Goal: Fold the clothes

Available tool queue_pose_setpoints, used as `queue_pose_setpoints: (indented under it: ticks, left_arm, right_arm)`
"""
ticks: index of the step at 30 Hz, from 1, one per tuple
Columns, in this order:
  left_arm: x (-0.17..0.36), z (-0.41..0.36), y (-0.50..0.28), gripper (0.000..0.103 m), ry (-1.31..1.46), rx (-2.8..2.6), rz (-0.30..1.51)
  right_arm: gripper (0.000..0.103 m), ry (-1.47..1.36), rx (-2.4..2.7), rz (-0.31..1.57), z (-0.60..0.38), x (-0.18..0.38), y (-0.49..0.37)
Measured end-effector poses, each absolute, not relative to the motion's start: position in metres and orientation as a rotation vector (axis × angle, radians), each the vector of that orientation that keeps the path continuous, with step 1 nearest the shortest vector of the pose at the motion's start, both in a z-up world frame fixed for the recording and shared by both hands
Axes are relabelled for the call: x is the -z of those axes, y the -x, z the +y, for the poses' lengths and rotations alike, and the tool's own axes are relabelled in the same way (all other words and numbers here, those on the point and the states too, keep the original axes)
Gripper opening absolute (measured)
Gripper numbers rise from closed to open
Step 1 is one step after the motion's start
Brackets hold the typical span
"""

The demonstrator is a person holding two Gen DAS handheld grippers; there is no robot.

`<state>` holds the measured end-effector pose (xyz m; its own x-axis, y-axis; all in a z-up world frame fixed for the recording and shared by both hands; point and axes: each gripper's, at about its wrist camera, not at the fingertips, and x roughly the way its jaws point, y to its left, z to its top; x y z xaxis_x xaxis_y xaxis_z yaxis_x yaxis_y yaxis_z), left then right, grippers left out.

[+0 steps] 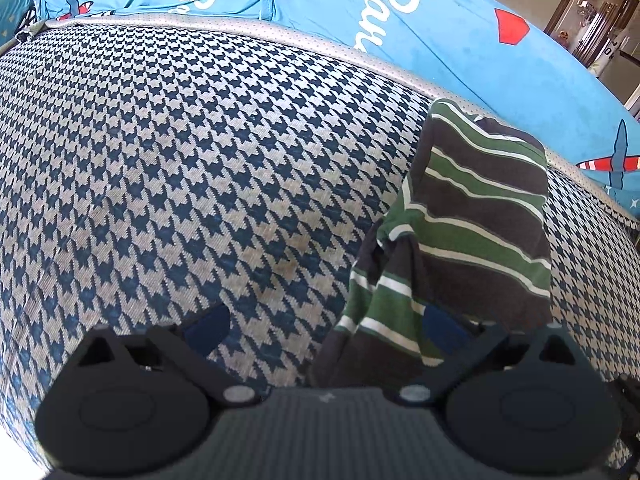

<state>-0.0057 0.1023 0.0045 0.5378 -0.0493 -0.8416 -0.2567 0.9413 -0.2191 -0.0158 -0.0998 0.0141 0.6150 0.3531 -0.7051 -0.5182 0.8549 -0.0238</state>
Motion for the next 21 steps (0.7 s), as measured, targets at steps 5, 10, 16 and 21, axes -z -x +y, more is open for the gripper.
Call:
queue_pose_setpoints:
  ticks: [5, 10, 16, 21]
  left_arm:
    - [-0.002, 0.094, 0.002, 0.103, 0.327, -0.117, 1.012]
    - [0.001, 0.087, -0.002, 0.103, 0.311, -0.112, 1.022]
    - [0.005, 0.085, -0.004, 0.103, 0.307, -0.130, 1.039]
    - [0.007, 0.081, -0.006, 0.103, 0.295, -0.135, 1.046]
  right_arm:
    - [0.024, 0.165, -0.488, 0.778, -0.112, -0.011, 0.005]
    - [0.015, 0.151, -0.485, 0.773, -0.120, -0.010, -0.004]
    - [0.014, 0.107, -0.478, 0.729, -0.131, -0.015, -0.024]
    - [0.015, 0.034, -0.465, 0.706, -0.143, -0.018, -0.049]
